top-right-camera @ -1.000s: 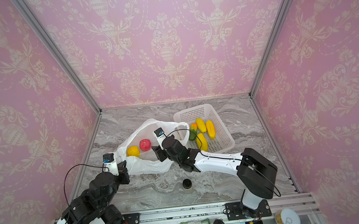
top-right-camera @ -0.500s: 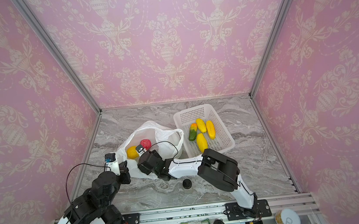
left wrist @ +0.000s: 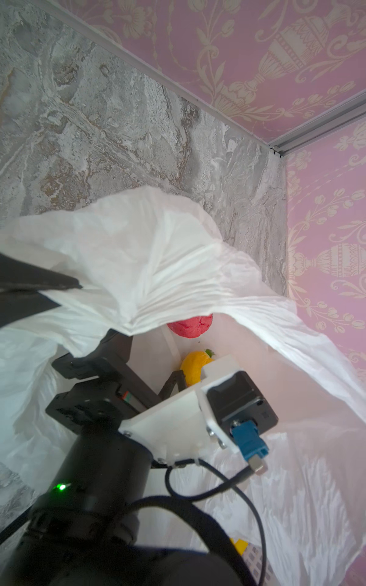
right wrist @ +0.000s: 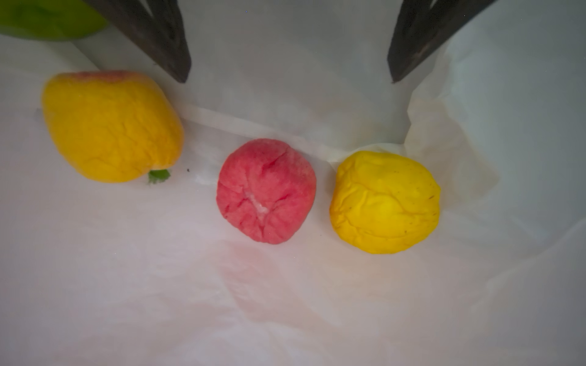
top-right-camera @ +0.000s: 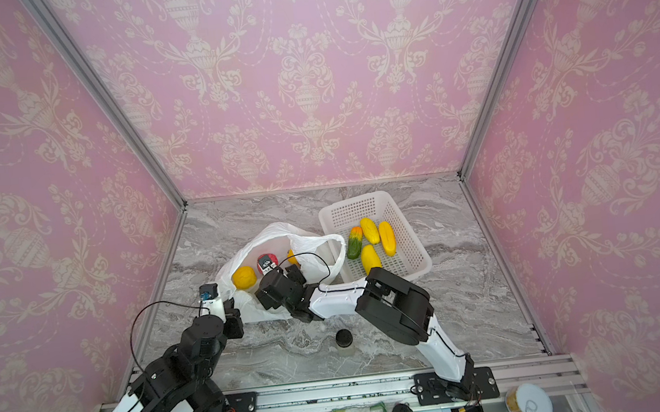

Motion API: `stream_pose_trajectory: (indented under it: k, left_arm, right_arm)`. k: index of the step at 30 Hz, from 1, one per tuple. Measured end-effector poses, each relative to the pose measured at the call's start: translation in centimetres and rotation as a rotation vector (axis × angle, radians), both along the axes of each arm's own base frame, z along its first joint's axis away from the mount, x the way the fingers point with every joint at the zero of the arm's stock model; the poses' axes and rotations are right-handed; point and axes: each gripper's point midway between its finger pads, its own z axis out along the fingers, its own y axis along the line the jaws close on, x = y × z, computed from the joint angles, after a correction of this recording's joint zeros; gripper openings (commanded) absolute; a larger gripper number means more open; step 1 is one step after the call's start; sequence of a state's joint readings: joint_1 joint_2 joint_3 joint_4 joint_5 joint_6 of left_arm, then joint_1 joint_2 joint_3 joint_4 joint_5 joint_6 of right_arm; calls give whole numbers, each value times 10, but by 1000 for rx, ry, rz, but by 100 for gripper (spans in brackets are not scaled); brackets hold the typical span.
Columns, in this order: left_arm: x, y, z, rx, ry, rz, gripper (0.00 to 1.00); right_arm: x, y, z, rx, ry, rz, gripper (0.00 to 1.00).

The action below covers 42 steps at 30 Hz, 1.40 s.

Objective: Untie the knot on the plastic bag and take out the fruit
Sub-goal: 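Close the right gripper on the red round fruit and lift it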

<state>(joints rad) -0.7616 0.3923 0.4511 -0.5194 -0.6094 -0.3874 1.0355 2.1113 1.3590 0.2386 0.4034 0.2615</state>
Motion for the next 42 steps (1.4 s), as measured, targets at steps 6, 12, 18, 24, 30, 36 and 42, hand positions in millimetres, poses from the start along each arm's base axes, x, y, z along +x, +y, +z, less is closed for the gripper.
stream_pose_trajectory:
  k: [6,12,18,24,30,36,42]
  left_arm:
    - [0,3,1,-15,-17,12,0]
    - [1,5,1,-16,-18,22,0]
    - [5,7,0,-12,-12,45,0]
    - [6,7,-2,-16,-7,43,0]
    - [12,12,-13,-37,-3,74,0]
    - [20,12,-25,-39,43,82,0]
    - [22,7,-24,-54,39,65,0]
  right_arm:
    - [28,13,18,53,-4,-38,100]
    - [49,25,-14,28,55,-41,100]
    - [55,24,-49,-23,119,-47,87]
    - [55,27,-47,-16,126,-30,66]
    - [36,10,-35,-9,117,12,56]
    - [1,-7,27,76,18,83,50]
    - [-51,-9,77,179,-97,226,46]
